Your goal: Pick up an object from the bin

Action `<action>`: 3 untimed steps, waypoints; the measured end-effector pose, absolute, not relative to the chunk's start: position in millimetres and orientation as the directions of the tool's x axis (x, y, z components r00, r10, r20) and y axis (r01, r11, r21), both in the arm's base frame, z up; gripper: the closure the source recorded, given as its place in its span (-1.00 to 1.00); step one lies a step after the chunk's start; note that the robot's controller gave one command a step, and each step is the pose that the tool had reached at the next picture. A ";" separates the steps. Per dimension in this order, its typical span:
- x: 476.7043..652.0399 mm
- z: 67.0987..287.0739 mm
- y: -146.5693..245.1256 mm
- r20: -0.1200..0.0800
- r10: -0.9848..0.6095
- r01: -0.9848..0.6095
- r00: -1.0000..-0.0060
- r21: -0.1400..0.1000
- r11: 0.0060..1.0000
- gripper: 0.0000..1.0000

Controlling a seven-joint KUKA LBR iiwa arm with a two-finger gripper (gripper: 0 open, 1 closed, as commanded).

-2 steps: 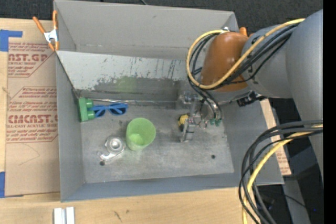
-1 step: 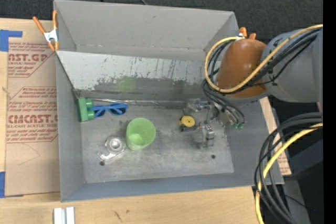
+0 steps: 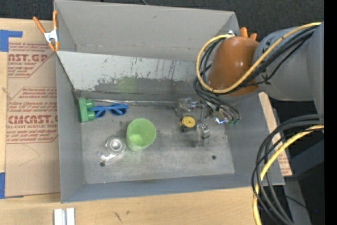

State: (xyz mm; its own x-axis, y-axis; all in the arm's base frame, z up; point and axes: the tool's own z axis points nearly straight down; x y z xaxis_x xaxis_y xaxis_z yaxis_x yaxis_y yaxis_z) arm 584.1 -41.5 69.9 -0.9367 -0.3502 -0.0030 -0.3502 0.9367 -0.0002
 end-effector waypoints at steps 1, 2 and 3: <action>584.2 70.1 -41.9 -0.003 -0.349 -0.349 -0.937 0.000 0.937 1.00; 584.0 69.9 -41.7 -0.003 -0.349 -0.349 -0.937 0.001 0.937 -1.00; 583.2 95.7 -106.0 -0.002 -0.605 -0.605 -0.796 -0.004 0.796 -1.00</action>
Offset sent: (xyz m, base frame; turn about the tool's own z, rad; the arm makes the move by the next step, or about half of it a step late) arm 0.0000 0.0000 0.0000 0.0000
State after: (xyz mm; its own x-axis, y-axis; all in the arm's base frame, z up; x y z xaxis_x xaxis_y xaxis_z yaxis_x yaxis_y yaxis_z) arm 583.2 -106.0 95.7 -0.7960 -0.6053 -0.0021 -0.6053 0.7960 -0.0038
